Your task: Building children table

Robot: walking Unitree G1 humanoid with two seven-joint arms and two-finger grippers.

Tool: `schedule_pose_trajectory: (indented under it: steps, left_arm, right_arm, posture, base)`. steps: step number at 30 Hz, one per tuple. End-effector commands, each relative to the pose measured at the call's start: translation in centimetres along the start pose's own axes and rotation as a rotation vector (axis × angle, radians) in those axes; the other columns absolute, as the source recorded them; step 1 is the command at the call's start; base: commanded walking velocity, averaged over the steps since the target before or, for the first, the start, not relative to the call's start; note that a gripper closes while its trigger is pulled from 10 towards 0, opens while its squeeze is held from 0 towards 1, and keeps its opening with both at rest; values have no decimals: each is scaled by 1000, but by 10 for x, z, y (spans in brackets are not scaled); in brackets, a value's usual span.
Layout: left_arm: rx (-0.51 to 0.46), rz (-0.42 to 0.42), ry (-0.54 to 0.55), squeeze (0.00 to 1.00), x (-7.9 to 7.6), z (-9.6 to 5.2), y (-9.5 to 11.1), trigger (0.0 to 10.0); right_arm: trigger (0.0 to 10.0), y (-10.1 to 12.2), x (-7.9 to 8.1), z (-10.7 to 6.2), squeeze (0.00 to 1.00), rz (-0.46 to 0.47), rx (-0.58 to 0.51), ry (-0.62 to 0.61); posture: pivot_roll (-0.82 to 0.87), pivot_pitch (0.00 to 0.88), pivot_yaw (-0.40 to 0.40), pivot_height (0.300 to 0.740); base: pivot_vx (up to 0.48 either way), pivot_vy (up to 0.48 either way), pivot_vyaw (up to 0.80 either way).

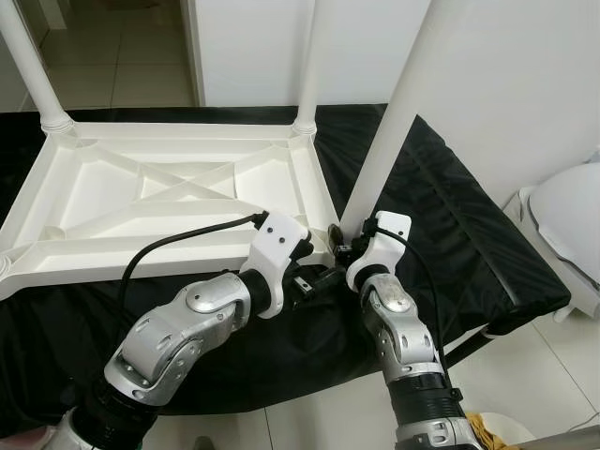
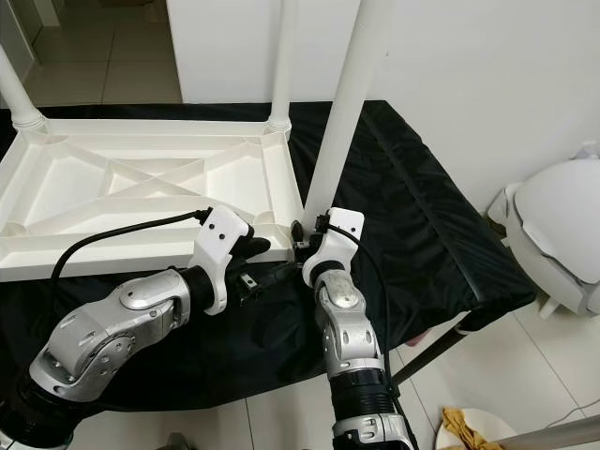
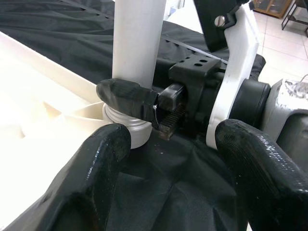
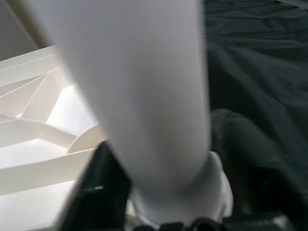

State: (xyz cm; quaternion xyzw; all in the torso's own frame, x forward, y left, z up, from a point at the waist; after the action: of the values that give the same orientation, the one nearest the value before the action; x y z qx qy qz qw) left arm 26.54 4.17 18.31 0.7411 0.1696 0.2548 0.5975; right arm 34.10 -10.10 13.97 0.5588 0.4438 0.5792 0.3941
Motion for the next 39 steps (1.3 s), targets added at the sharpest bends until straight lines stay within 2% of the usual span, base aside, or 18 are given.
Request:
schedule_pose_trajectory:
  steps: [1,4,10,11,12,13,14,15,16,17,19,20,22,26,27,30,37,39]
  left_arm:
    - [-8,1,-115,0,-11,1,0,10000]
    - [-7,3,-117,0,-12,1,0,10000]
    - [-7,2,-118,0,-12,1,0,10000]
    - [-8,2,-116,0,-12,1,0,10000]
    - [-8,2,-116,0,-12,1,0,10000]
    - [-8,2,-113,0,-11,1,0,10000]
    - [-8,2,-113,0,-11,1,0,10000]
    - [-8,2,-110,0,-10,1,0,10000]
    - [-8,2,-108,0,-10,0,1,10000]
    - [-8,2,-108,0,-10,0,1,10000]
    - [-8,1,-105,0,-9,0,1,10000]
    - [-8,1,-105,0,-9,0,1,10000]
    - [-6,4,-105,0,-8,0,1,10000]
    - [-6,5,-103,0,-7,-1,1,10000]
    - [-7,4,-99,0,-6,-1,2,10000]
    - [-8,5,-98,0,-5,-1,2,10000]
    - [-8,8,-96,0,-4,-1,3,10000]
    - [-8,9,-95,0,-4,-1,3,10000]
  right_arm:
    - [10000,2,-9,-1,1000,14,-4,-50]
    - [10000,10,-13,3,1000,7,-22,30]
    - [10000,16,-19,7,1000,0,-21,79]
    - [10000,19,-23,10,1000,-4,-14,128]
    - [10000,19,-23,10,1000,-4,-14,128]
    - [10000,20,-26,12,686,-26,4,203]
    - [10000,20,-26,12,686,-26,4,203]
    - [10000,21,-29,13,0,-34,39,301]
    - [10000,19,-33,14,0,-53,80,388]
    - [10000,19,-33,14,0,-53,80,388]
    - [10000,16,-40,14,0,-97,135,506]
    - [10000,16,-40,14,0,-97,135,506]
    - [10000,13,-47,14,0,-129,178,582]
    - [10000,13,-56,19,0,-167,200,597]
    - [10000,16,-60,26,0,-203,205,590]
    - [10000,19,-62,32,0,-228,210,588]
    - [10000,24,-60,41,0,-251,217,596]
    - [10000,23,-54,45,0,-256,227,608]
  posture:
    - [23,25,-86,740]
    - [24,22,-89,740]
    - [24,21,-89,740]
    - [26,24,-91,740]
    - [26,24,-91,740]
    - [27,26,-90,740]
    - [27,26,-90,740]
    - [27,26,-90,740]
    - [25,30,-86,740]
    - [25,30,-86,740]
    - [24,35,-79,740]
    - [24,35,-79,740]
    - [26,35,-77,740]
    - [30,37,-72,740]
    - [32,36,-70,740]
    - [34,34,-68,740]
    - [38,30,-66,740]
    - [42,29,-63,740]
  base:
    - [0,0,0]
    - [0,0,0]
    - [0,0,0]
    - [0,0,0]
    - [0,0,0]
    - [0,0,0]
    - [0,0,0]
    - [0,0,0]
    - [0,0,0]
    - [0,0,0]
    - [0,0,0]
    - [0,0,0]
    - [0,0,0]
    - [0,0,0]
    - [0,0,0]
    - [0,0,0]
    - [0,0,0]
    - [0,0,0]
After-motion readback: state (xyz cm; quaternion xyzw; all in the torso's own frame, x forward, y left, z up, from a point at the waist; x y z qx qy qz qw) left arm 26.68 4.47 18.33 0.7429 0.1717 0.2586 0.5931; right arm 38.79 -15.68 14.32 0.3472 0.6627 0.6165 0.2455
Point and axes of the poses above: a point about 5 cm out from each wrist's last joint towards the gripper, its own z axis pointing out of the wrist towards the gripper, its own y axis along the axis of the wrist's last joint, x = y × z, the point moved 2 cm from there along z, pointing out of the wrist towards the gripper, and after that the axes turned 11 degrees about z, right-handed, at the moved point
